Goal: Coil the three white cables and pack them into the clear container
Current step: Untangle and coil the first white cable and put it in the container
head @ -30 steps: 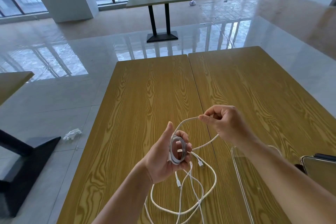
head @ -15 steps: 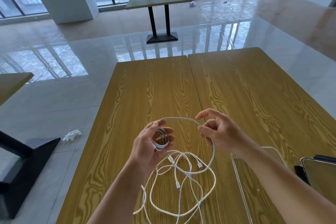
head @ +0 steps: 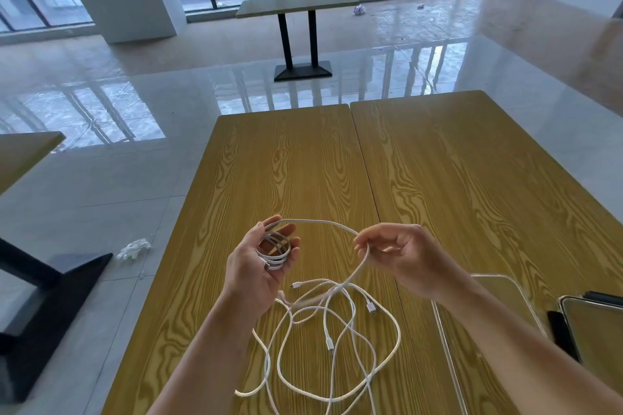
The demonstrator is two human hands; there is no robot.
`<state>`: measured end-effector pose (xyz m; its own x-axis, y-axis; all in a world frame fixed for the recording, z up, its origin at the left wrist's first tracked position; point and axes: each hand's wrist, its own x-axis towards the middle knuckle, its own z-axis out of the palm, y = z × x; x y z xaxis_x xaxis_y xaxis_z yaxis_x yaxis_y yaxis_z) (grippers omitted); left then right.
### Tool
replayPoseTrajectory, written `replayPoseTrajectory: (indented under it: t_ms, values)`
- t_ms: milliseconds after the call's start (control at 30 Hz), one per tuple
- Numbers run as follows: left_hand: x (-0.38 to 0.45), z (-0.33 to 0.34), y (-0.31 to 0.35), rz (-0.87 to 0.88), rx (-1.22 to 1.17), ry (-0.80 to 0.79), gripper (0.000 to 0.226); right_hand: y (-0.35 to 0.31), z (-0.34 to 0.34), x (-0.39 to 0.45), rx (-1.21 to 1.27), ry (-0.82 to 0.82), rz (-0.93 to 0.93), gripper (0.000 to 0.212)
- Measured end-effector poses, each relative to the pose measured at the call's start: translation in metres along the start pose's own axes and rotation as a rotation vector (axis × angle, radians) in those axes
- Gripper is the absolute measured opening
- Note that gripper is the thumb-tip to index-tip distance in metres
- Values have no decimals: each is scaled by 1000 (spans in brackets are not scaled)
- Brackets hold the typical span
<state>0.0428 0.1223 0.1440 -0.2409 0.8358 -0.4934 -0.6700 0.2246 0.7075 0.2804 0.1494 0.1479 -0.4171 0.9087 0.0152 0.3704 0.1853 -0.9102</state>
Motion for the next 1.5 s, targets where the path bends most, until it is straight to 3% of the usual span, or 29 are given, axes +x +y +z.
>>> replayPoseTrajectory:
  t_ms: [167, 267, 333, 600, 800, 867, 1000, 1033, 1167, 1333, 1500]
  values:
    - [-3, -1, 2, -14, -10, -26, 34, -6, 3, 0, 35, 55, -50, 11]
    - [-3, 1, 3, -6, -7, -40, 32, -10, 1, -3, 79, 50, -1, 27]
    - [-3, 2, 1, 8, 17, -42, 30, -13, 4, -4, 123, 37, 4, 25]
    - [-4, 10, -12, 96, 332, -60, 26, -32, 24, -4, 231, -29, 19, 22]
    - [-7, 19, -17, 121, 385, -105, 18, -42, 37, -2, 362, -38, 93, 9]
    - [-7, 21, -18, 100, 356, -100, 15, -45, 41, -3, 386, -8, 97, 20]
    - [-4, 21, -20, 68, 351, -106, 17, -43, 46, -3, 425, 113, 139, 83]
    - [-3, 21, -21, 59, 341, -104, 19, -43, 46, -3, 425, 137, 136, 84]
    - [-2, 17, -21, 16, 347, -134, 25, -43, 36, -3, 320, 95, 66, 28]
    - [-3, 11, -20, -92, 416, -240, 37, -53, 6, -1, -46, -160, -47, 19]
    - [-9, 12, -19, -159, 436, -388, 42, -62, -7, 10, -218, -86, -166, 5]
